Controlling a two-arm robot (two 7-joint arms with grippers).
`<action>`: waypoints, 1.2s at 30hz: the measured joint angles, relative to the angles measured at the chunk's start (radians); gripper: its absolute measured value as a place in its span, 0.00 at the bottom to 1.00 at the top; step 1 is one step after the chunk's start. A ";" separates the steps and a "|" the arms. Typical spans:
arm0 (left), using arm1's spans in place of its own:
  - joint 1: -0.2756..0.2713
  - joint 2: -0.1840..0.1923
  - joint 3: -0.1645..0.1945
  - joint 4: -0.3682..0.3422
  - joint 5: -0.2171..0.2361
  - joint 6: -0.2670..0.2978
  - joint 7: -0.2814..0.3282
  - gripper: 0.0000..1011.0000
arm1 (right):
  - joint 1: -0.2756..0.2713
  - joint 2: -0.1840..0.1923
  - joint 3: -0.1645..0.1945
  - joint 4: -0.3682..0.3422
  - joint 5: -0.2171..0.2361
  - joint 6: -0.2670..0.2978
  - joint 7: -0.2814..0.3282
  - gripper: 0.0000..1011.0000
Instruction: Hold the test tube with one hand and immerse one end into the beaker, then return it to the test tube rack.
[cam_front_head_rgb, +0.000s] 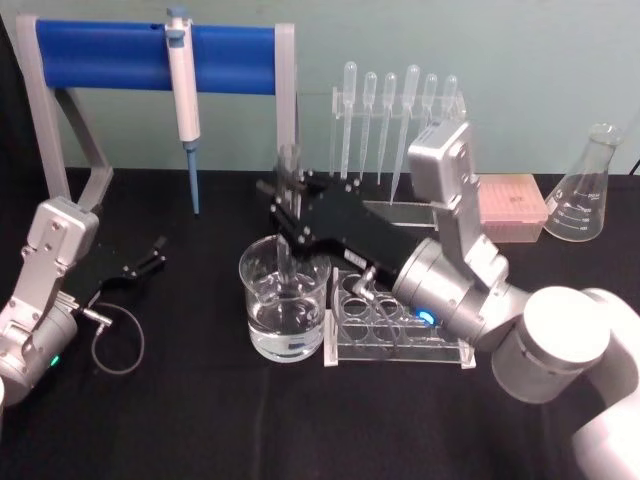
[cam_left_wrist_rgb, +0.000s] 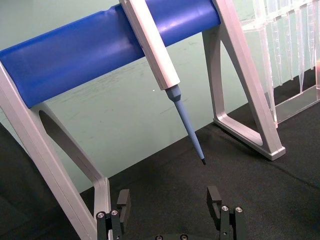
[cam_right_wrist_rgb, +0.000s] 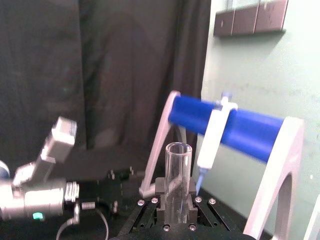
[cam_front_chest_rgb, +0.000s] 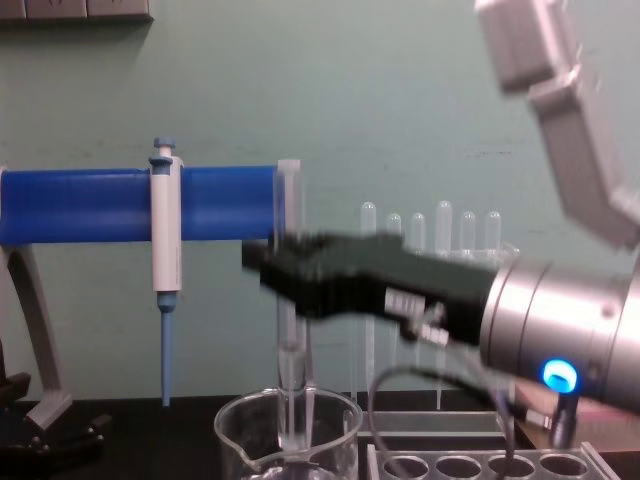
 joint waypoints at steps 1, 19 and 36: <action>0.000 0.000 0.000 0.000 0.000 0.000 0.000 0.99 | 0.000 0.003 0.007 -0.024 0.009 0.009 -0.001 0.22; 0.000 0.000 0.000 0.000 0.000 0.000 0.000 0.99 | -0.103 0.109 0.148 -0.248 0.114 0.061 -0.069 0.22; 0.000 0.000 0.000 0.000 0.000 0.000 0.000 0.99 | -0.215 0.148 0.182 -0.204 0.087 0.016 -0.095 0.22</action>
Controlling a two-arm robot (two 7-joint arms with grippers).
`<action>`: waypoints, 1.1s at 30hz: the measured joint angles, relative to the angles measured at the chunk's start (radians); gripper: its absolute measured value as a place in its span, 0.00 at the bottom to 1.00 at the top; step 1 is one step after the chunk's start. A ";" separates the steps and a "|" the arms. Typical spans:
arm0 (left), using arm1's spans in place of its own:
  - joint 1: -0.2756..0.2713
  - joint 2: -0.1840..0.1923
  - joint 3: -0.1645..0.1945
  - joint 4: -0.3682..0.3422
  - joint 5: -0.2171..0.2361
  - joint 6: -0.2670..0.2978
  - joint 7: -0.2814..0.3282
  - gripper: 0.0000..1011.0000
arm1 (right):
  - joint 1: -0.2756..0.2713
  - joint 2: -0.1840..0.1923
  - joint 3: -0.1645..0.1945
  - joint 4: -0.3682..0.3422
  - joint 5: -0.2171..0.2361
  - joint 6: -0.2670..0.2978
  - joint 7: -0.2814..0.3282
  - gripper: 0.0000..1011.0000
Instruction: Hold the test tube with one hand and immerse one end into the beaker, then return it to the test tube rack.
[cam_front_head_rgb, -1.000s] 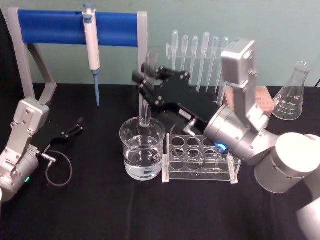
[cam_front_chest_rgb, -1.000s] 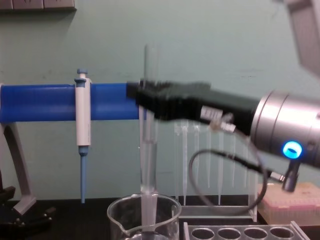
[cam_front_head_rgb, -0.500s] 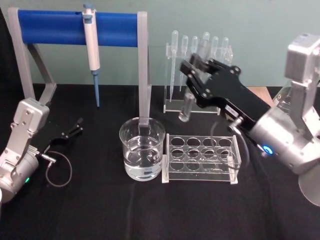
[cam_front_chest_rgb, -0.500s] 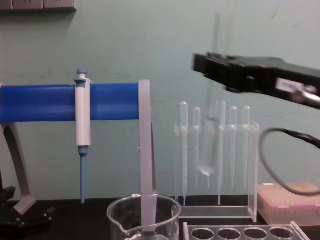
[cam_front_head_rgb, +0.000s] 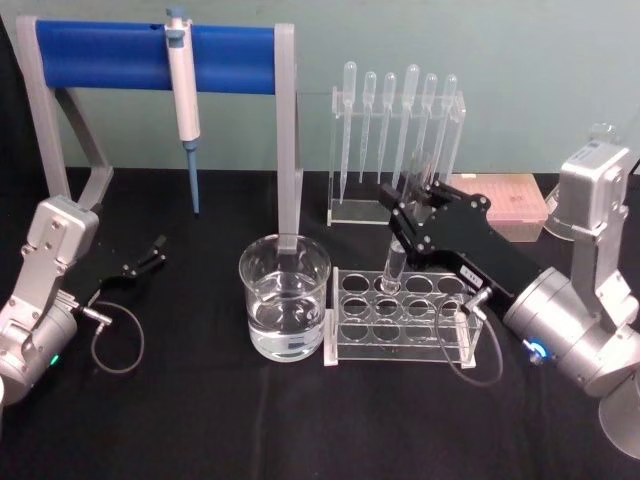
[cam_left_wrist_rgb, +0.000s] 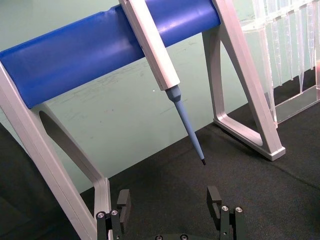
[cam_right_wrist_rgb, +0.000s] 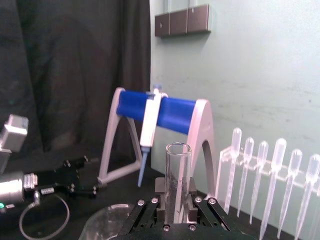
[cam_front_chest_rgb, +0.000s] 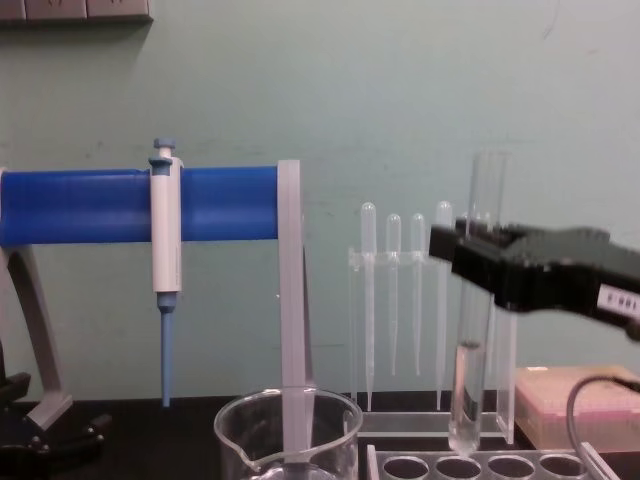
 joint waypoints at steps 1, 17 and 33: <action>0.000 0.000 0.000 0.000 0.000 0.000 0.000 0.99 | -0.001 -0.003 -0.003 0.010 -0.012 -0.003 -0.002 0.23; 0.000 0.000 0.000 0.000 0.000 0.000 0.000 0.99 | 0.008 -0.033 -0.023 0.086 -0.070 -0.003 0.004 0.22; 0.000 0.000 0.000 0.000 0.000 0.000 0.000 0.99 | 0.040 -0.044 -0.064 0.152 -0.154 0.021 0.018 0.22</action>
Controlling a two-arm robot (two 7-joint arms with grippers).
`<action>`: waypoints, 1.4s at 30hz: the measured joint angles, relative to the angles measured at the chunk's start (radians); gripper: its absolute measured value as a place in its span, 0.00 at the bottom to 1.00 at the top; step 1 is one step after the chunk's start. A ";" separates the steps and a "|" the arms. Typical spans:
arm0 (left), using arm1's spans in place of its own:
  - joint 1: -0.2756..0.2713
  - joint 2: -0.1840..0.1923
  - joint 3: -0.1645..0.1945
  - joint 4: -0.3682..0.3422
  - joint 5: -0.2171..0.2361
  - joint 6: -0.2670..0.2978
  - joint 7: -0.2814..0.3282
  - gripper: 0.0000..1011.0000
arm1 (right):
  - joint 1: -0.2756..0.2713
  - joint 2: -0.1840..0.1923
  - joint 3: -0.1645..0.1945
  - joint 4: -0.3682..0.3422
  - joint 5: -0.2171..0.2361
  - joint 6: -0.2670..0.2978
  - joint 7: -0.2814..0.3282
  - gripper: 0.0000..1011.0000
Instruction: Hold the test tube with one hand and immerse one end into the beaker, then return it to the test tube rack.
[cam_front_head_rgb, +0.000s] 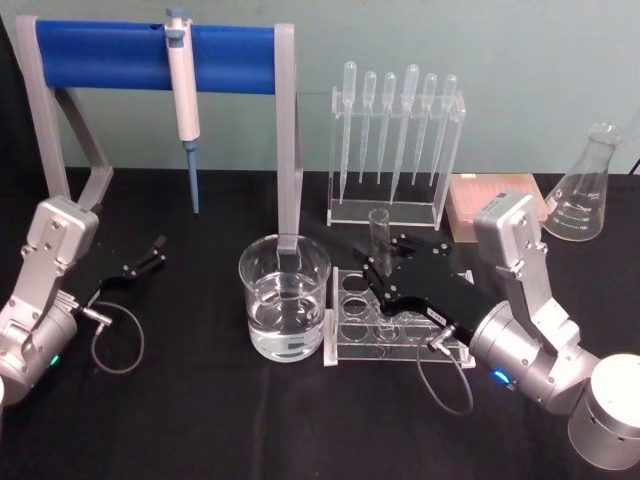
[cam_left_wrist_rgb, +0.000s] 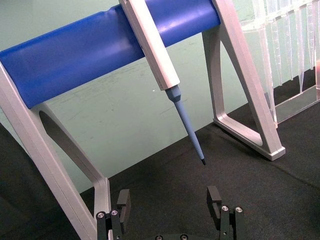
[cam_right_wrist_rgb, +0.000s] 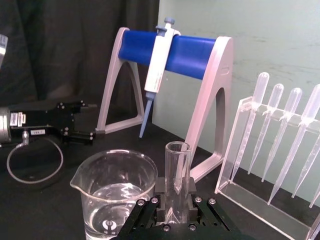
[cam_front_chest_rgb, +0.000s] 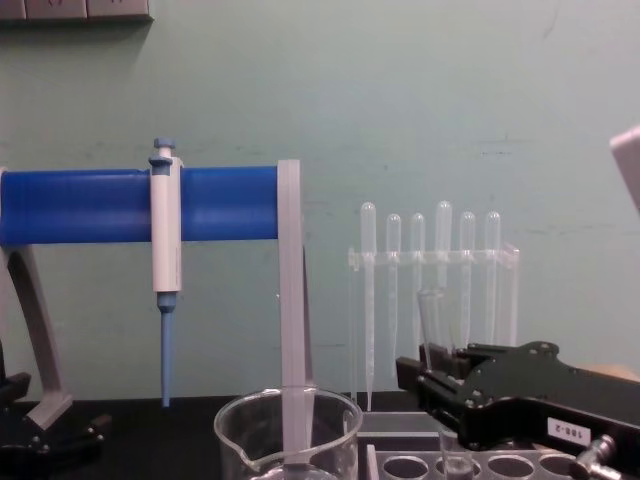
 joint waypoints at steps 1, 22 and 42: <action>0.000 0.000 0.000 0.000 0.000 0.000 0.000 0.99 | 0.001 0.000 -0.001 0.003 -0.003 0.000 0.002 0.23; 0.000 0.000 0.000 0.000 0.000 0.000 0.000 0.99 | -0.175 0.030 0.094 -0.131 0.010 0.001 -0.052 0.80; 0.000 0.000 0.000 0.000 0.000 0.000 0.000 0.99 | -0.180 -0.073 0.286 0.070 -0.108 -0.139 -0.304 0.99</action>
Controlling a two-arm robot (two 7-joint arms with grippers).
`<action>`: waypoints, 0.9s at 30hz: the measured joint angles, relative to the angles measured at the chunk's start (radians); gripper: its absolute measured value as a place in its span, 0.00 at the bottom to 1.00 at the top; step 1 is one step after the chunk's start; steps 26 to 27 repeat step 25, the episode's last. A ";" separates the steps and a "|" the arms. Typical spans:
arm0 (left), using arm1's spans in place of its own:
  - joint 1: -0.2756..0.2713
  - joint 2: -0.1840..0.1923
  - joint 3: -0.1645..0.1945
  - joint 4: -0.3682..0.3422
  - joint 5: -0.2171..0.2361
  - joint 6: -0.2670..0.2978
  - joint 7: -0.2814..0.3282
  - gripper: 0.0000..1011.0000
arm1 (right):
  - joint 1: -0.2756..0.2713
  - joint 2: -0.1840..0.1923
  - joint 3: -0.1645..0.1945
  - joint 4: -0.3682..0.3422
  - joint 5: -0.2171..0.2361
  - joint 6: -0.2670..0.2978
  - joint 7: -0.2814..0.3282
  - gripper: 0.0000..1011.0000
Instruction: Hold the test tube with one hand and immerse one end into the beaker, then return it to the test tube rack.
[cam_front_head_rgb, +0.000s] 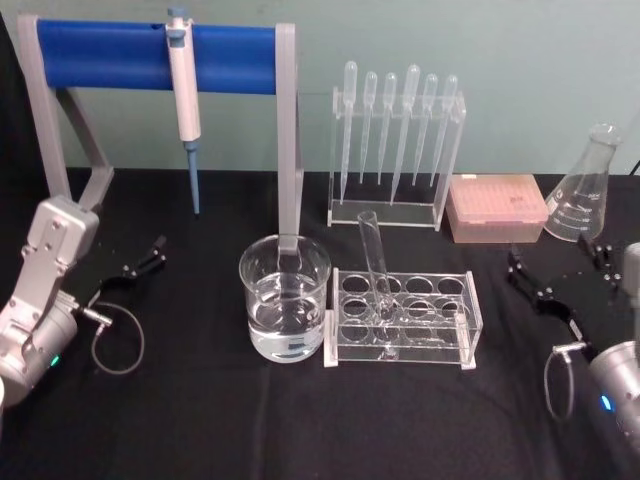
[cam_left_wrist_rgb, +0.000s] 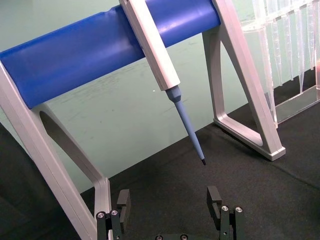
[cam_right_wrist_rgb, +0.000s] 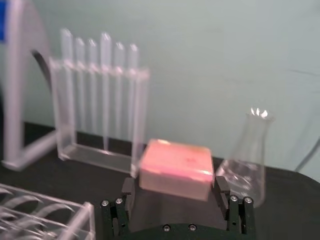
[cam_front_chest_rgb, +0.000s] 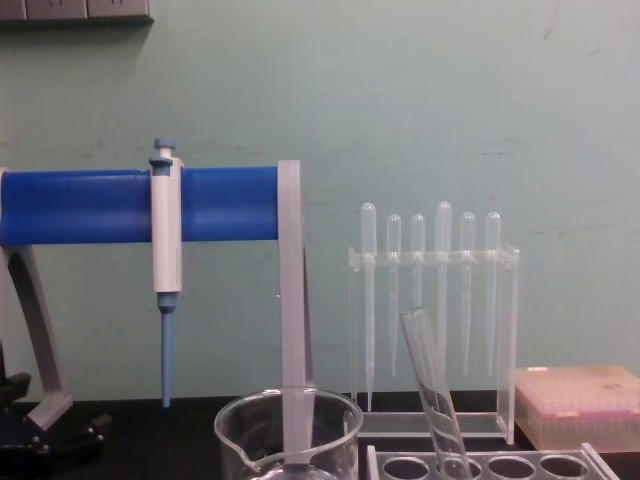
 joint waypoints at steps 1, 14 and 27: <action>0.000 0.000 0.000 0.000 0.000 0.000 0.000 0.99 | 0.005 -0.004 -0.003 0.011 -0.015 0.000 -0.009 0.99; 0.000 0.000 0.000 0.000 0.000 0.000 0.000 0.99 | 0.031 -0.023 -0.025 0.089 -0.101 0.018 -0.041 0.99; 0.000 0.000 0.000 0.000 0.000 0.000 0.000 0.99 | 0.029 -0.021 -0.024 0.083 -0.096 0.019 -0.040 0.99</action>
